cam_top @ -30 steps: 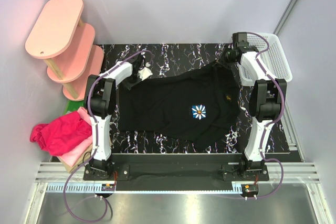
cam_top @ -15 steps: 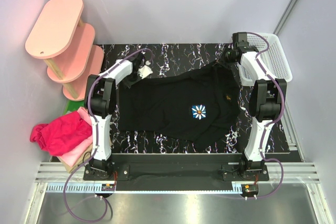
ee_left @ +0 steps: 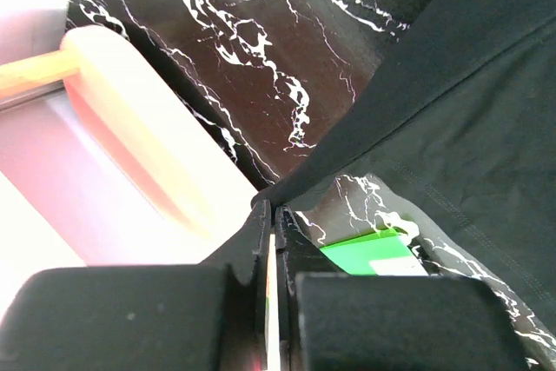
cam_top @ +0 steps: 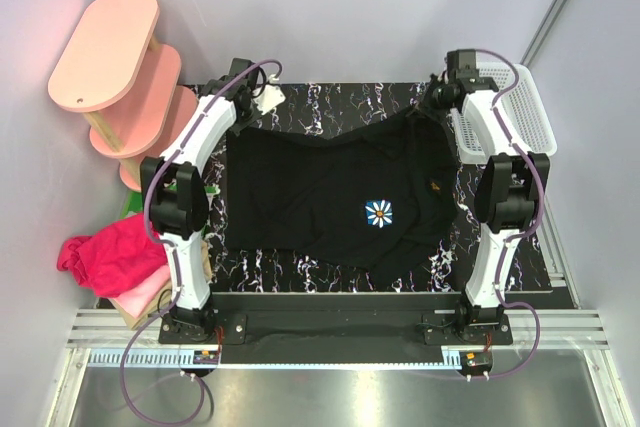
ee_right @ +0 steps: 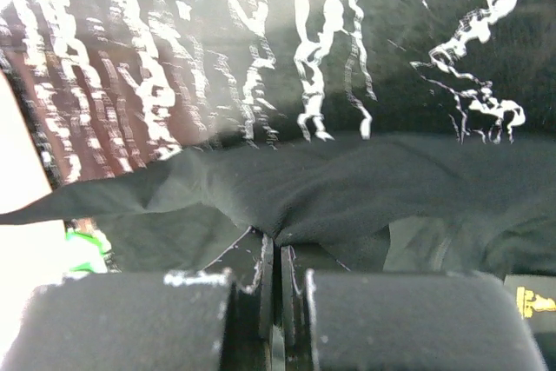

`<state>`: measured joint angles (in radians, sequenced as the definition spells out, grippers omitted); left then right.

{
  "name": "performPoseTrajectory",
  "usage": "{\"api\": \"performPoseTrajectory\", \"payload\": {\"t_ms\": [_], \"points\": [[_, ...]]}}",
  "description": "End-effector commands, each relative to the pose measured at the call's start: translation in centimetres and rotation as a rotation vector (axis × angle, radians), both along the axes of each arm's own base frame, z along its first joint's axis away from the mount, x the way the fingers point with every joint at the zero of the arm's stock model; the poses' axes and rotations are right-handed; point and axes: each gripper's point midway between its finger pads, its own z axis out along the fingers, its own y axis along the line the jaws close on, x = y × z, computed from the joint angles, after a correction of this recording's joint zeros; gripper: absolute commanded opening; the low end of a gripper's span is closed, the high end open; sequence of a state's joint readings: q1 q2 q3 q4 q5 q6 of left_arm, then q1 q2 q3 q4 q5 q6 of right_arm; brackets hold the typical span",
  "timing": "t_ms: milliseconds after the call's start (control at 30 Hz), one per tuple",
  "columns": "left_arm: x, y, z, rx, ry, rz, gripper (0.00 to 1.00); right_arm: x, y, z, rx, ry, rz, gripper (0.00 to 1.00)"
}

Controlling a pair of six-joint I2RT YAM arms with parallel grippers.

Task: Fold and stack the t-shirts

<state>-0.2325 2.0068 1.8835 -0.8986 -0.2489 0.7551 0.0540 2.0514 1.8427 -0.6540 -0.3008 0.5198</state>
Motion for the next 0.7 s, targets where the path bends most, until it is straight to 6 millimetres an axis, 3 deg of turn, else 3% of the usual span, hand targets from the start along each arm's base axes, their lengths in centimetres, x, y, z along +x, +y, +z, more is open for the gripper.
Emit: {"api": "performPoseTrajectory", "payload": {"t_ms": [0, 67, 100, 133, 200, 300, 500, 667], "points": [[1.4, 2.1, -0.3, 0.050, 0.004, 0.033, 0.00, 2.5, -0.6, 7.3, 0.018, -0.148, 0.007, 0.00], [2.8, 2.8, -0.8, 0.067, -0.003, 0.053, 0.00, 3.1, -0.7, 6.4, 0.024, -0.112, 0.006, 0.00], [3.2, 3.0, -1.1, 0.074, -0.001, 0.058, 0.00, 3.6, -0.7, 7.5, 0.027, -0.137, 0.007, 0.00], [3.8, 3.1, -1.6, 0.078, -0.001, 0.066, 0.00, 4.0, -0.6, 6.6, 0.033, -0.119, 0.008, 0.00], [4.5, 3.3, -1.9, 0.084, -0.004, 0.073, 0.00, 4.6, -0.6, 7.1, 0.052, -0.125, 0.003, 0.00], [5.6, 3.8, -2.2, 0.107, -0.015, 0.083, 0.00, 5.1, -0.5, 6.1, 0.074, -0.095, 0.008, 0.00], [5.5, 4.0, -1.8, 0.105, -0.027, 0.076, 0.00, 4.0, -0.7, 4.4, 0.057, -0.043, 0.016, 0.00], [5.5, 4.1, -0.7, 0.099, -0.052, 0.082, 0.00, 2.6, -0.9, 4.6, 0.044, -0.034, 0.016, 0.00]]}}
